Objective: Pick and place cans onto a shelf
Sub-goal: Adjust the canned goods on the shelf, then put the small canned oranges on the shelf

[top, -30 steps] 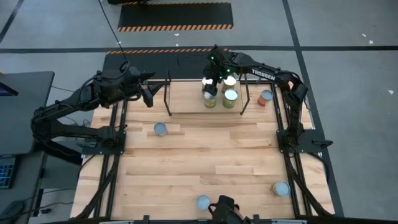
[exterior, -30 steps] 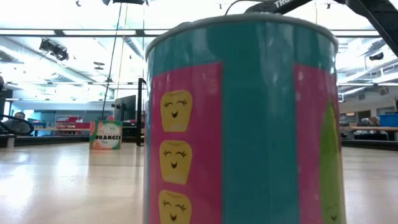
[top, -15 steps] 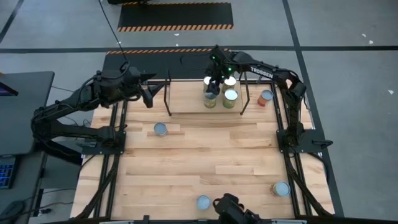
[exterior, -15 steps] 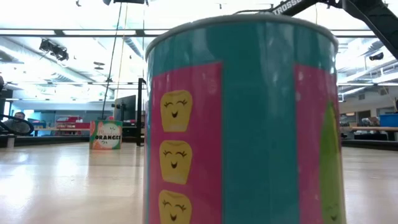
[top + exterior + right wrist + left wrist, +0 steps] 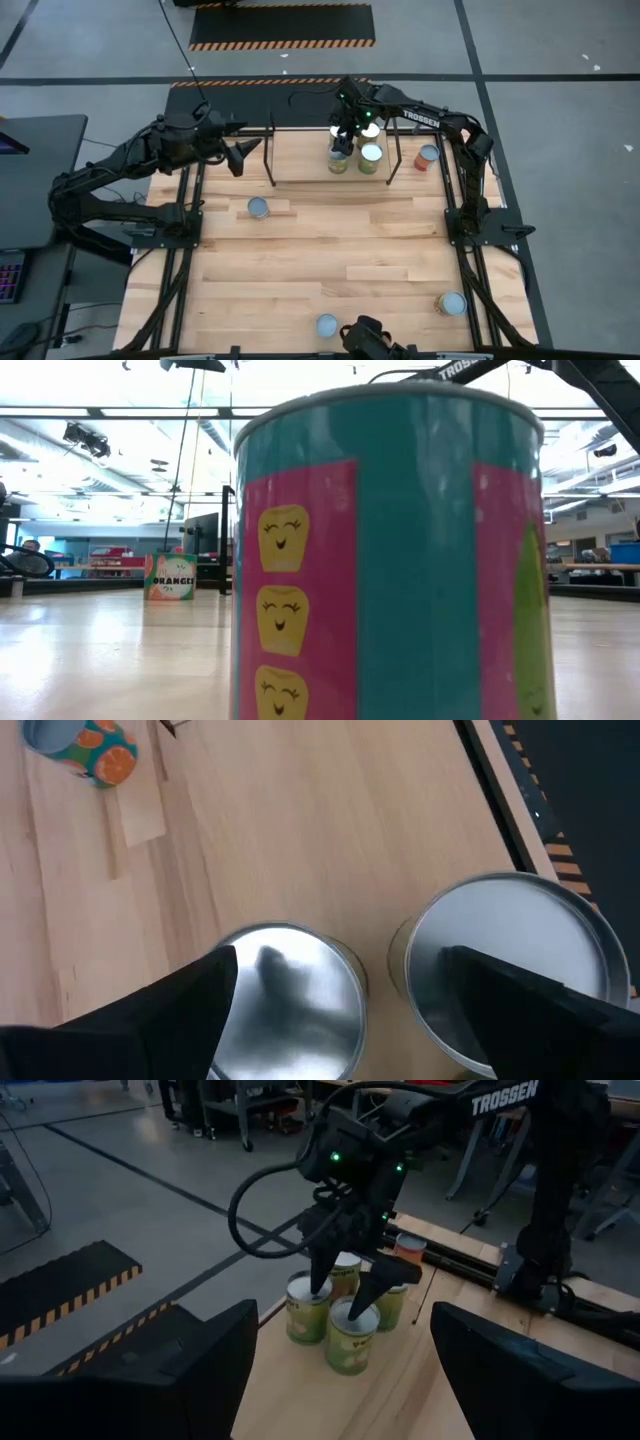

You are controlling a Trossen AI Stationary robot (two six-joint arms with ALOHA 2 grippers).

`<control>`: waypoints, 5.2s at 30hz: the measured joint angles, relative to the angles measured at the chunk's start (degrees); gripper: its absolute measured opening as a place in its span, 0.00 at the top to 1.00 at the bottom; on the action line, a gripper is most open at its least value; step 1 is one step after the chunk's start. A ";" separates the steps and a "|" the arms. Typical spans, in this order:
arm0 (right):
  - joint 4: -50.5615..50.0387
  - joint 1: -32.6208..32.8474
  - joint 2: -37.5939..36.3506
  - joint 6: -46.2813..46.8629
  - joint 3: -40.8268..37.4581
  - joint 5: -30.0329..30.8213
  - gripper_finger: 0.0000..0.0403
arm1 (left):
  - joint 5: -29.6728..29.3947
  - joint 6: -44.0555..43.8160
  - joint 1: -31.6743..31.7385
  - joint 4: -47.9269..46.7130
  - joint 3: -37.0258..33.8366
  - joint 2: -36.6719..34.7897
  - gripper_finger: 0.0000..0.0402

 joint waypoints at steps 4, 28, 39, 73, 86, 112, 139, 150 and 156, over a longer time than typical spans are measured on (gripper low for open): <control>1.18 -0.02 0.00 0.08 0.00 0.24 0.07 | 0.44 -0.38 -0.01 -0.20 0.00 -0.46 0.24; -13.87 14.26 -19.14 15.36 8.74 10.45 0.07 | 8.16 -15.20 -6.20 -11.37 -18.79 0.52 0.24; -15.59 24.32 -29.72 18.40 8.70 21.10 0.07 | 7.16 -23.08 -12.01 -12.76 -23.04 0.55 0.28; -19.46 19.70 -31.89 14.71 8.59 22.58 0.07 | 7.66 -3.40 -8.86 -12.77 -26.43 16.10 0.04; -18.95 18.97 -31.87 14.71 8.59 21.71 0.07 | 12.72 0.61 -3.70 -8.02 -26.47 22.18 0.04; -25.42 19.04 -31.89 14.32 8.59 17.46 0.07 | 18.53 -6.85 -12.57 -20.82 -10.61 28.98 0.29; -31.19 27.49 -30.99 25.42 8.57 16.86 0.07 | 19.51 26.82 9.80 -17.63 23.19 55.80 0.28; -28.26 29.11 -30.97 28.50 8.57 21.09 0.07 | 19.61 29.70 11.73 -12.61 23.19 60.72 0.28; -26.30 29.10 -30.97 28.50 8.57 21.08 0.07 | 19.77 31.33 12.21 -12.27 23.19 60.96 0.28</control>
